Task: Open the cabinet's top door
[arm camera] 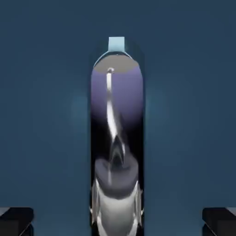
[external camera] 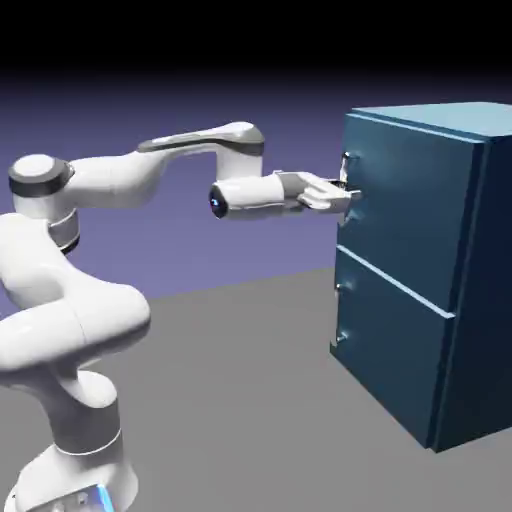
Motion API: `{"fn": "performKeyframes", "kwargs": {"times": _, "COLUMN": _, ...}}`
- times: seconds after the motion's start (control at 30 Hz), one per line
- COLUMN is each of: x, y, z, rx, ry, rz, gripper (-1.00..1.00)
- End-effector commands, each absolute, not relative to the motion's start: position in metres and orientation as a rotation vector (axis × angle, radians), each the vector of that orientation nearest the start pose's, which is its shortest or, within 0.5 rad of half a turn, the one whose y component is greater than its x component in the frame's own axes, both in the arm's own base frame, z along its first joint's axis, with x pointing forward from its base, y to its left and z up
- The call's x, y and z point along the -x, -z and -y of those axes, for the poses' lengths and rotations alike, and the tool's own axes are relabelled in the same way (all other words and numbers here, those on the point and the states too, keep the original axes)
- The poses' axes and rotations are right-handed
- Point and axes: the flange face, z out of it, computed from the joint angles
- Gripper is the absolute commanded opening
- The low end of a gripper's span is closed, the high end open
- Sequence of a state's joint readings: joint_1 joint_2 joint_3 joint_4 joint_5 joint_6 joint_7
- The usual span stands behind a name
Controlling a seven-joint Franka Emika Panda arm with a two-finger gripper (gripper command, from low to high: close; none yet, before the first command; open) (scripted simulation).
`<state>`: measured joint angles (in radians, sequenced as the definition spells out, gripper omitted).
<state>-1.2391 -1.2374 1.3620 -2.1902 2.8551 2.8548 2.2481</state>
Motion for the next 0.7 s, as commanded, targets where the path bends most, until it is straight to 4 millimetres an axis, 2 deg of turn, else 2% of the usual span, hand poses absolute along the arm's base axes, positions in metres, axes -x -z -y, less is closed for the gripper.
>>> {"fn": "performKeyframes", "kwargs": {"times": 0.0, "x": -0.467, "y": -0.463, "z": -0.162, "rx": -0.620, "ry": -0.607, "rz": -1.479, "gripper": -1.00}}
{"fn": "performKeyframes", "kwargs": {"times": 0.2, "x": -0.425, "y": -0.463, "z": -0.139, "rx": -0.519, "ry": -0.716, "rz": -1.531, "gripper": -1.00}}
{"fn": "performKeyframes", "kwargs": {"times": 0.43, "x": -0.376, "y": -0.462, "z": -0.103, "rx": -0.381, "ry": -0.863, "rz": -1.585, "gripper": -1.00}}
{"fn": "performKeyframes", "kwargs": {"times": 0.53, "x": -0.368, "y": -0.463, "z": -0.099, "rx": -0.353, "ry": -0.898, "rz": -1.573, "gripper": -1.00}}
{"fn": "performKeyframes", "kwargs": {"times": 0.67, "x": -0.370, "y": -0.464, "z": -0.101, "rx": -0.353, "ry": -0.899, "rz": -1.556, "gripper": -1.00}}
